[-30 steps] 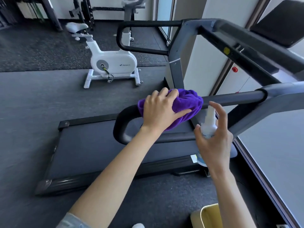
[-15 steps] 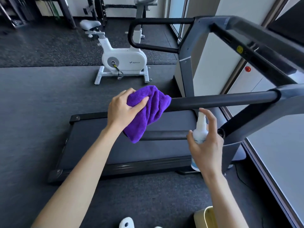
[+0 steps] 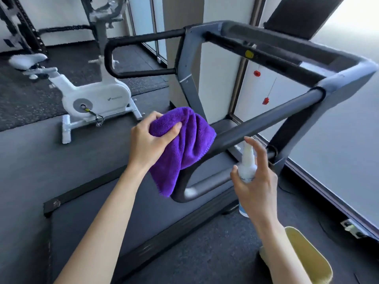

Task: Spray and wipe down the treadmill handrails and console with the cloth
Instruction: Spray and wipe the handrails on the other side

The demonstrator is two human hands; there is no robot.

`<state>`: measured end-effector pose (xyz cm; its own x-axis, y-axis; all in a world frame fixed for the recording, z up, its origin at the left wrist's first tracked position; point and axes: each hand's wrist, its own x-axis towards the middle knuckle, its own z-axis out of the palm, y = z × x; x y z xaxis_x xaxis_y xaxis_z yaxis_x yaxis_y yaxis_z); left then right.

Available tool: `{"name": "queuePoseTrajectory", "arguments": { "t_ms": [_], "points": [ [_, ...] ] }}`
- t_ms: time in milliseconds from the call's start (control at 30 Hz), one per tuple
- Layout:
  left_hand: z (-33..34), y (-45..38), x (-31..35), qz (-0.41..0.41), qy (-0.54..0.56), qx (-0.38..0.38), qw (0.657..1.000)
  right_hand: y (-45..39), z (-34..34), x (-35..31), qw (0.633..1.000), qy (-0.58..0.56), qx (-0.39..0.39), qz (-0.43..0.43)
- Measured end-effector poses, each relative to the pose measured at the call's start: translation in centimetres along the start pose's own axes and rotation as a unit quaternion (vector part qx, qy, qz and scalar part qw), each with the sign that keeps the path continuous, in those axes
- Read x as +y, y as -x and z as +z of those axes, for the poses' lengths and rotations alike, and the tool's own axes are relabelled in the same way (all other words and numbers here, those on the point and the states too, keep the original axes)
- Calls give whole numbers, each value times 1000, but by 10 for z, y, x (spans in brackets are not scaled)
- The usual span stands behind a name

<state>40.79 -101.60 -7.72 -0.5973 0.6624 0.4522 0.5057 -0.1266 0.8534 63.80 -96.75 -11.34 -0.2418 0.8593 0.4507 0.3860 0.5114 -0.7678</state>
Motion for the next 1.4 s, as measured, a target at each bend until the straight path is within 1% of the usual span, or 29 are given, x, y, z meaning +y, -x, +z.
{"name": "queuePoseTrajectory", "arguments": {
  "t_ms": [67,133,200,267,367,467,567,700,867,1000,1067,1167,1267,1333,1400],
  "points": [
    [-12,-8,-9,17,-2,-38,999,18,19,-17,999,3,38,34],
    [-27,-12,-17,16,7,-60,998,36,32,-32,995,15,74,69],
    [-44,-14,-26,6,23,-67,997,59,39,-48,989,38,112,83],
    [-60,-14,-37,-12,54,-68,996,81,47,-61,984,76,133,91],
    [-83,-10,-53,-37,89,-63,993,107,60,-74,976,131,145,102],
    [-99,-1,-68,-64,102,-50,991,122,68,-85,971,157,147,101],
    [-110,6,-77,-85,114,-57,988,124,74,-92,968,163,156,105],
    [-119,12,-80,-87,115,-72,987,119,80,-95,966,149,174,119],
    [-126,20,-80,-81,118,-56,988,120,78,-94,958,182,183,123],
    [-108,36,-67,-80,132,-45,987,124,72,-93,959,167,188,131],
    [-85,43,-52,-69,150,-55,985,125,69,-91,959,166,192,128],
    [-36,45,-23,-25,168,-100,980,125,63,-86,957,171,193,131],
    [10,54,-10,36,126,-132,982,125,57,-79,956,173,195,135],
    [25,64,-15,40,109,-117,986,124,53,-75,955,173,197,139],
    [29,76,-32,37,130,-96,986,124,49,-70,954,176,198,142]
  ]
}}
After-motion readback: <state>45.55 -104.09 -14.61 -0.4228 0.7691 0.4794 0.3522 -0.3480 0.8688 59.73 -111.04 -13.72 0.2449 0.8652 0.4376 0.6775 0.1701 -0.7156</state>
